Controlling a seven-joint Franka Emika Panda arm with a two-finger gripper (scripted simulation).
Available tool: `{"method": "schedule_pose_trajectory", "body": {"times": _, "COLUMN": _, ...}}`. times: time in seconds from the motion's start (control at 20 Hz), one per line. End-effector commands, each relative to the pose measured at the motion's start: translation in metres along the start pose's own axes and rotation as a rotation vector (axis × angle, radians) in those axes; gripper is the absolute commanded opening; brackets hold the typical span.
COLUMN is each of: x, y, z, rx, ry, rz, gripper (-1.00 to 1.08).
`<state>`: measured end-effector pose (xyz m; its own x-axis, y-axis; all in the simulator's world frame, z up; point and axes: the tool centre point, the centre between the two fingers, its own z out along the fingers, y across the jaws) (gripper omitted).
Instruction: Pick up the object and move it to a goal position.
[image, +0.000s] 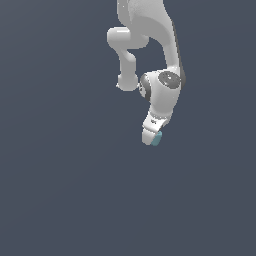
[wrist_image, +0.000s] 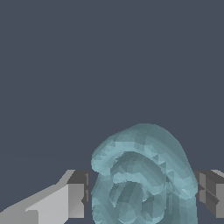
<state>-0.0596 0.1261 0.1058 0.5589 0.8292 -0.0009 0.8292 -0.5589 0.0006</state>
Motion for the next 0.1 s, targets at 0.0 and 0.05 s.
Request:
{"method": "schedule_pose_trajectory", "body": {"times": 0.0, "x": 0.0015, "y": -0.0053, "z": -0.0015, "rx": 0.0, "ry": 0.0, "rz": 0.002, "gripper": -1.0}}
{"method": "schedule_pose_trajectory", "body": {"times": 0.05, "x": 0.0017, "y": -0.0057, "z": -0.0016, "rx": 0.0, "ry": 0.0, "rz": 0.002, "gripper": -1.0}}
